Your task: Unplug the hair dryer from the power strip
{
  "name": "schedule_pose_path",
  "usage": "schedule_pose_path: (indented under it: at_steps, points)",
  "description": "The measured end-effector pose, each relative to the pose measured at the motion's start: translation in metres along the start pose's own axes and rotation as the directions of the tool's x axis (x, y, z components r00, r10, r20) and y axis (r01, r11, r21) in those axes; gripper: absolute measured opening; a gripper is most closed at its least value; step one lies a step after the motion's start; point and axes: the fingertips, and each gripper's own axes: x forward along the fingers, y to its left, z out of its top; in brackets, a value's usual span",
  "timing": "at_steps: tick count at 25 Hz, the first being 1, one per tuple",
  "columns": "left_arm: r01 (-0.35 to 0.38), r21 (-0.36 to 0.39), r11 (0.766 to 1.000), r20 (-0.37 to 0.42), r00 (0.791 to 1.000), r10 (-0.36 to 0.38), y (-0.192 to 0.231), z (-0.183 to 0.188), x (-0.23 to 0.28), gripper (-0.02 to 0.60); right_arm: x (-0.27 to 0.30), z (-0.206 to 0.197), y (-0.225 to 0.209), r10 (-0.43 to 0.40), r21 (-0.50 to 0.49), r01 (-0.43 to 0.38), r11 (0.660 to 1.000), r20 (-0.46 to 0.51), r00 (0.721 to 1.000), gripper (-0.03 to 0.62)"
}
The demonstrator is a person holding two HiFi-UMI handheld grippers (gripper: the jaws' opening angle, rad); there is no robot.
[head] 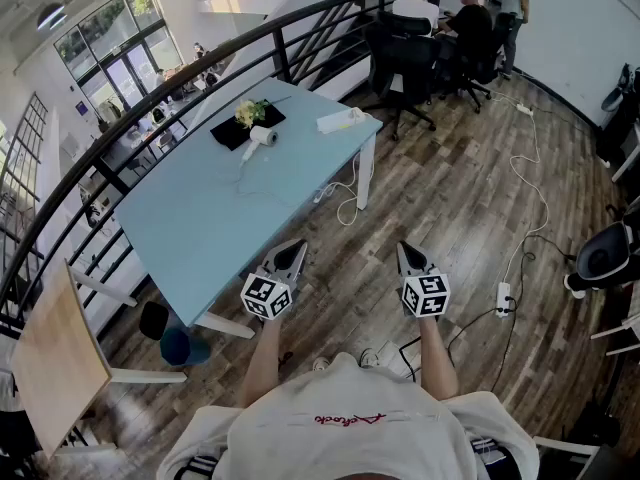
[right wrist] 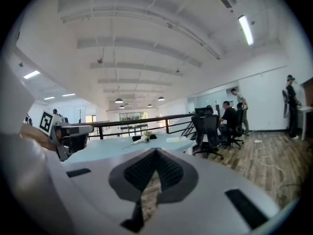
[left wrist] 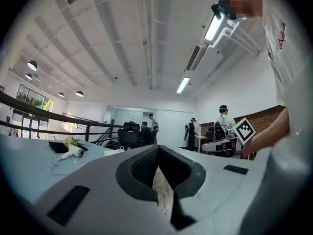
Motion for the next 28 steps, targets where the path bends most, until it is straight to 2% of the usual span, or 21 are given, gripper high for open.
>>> schedule_pose_path:
  at_steps: [9,14,28]
  points:
    - [-0.014,-0.005,1.0,-0.002,1.0,0.014,-0.008,0.001,0.021,0.009,0.005,0.002,-0.019,0.027,-0.005,-0.027,1.0,-0.007,1.0,0.017]
    - [-0.024,-0.003,1.0,-0.002,1.0,0.024,-0.017,-0.002,0.038,0.009,0.006,0.005,-0.037,0.043,0.011,-0.043,0.999,0.011,0.999,0.017]
    - [-0.063,0.001,0.998,-0.006,0.998,0.063,-0.05,-0.006,0.094,0.009,0.011,-0.003,-0.093,0.115,0.018,-0.114,0.993,-0.021,0.993,0.017]
